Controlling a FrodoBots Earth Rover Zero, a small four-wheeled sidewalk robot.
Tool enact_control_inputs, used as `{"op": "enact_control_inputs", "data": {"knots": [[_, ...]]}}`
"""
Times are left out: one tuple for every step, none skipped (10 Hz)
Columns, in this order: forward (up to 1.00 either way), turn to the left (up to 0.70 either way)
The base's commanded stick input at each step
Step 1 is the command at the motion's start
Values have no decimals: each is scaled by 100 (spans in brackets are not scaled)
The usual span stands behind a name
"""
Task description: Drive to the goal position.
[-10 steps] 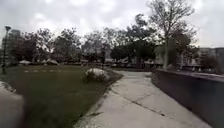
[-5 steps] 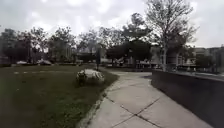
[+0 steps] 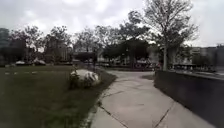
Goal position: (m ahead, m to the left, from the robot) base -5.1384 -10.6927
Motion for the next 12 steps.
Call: {"op": "enact_control_inputs", "data": {"knots": [[100,1],[100,1],[100,-16],[100,-39],[100,-32],[100,-14],[100,1],[100,1],[100,1],[100,1],[100,1],[100,-38]]}}
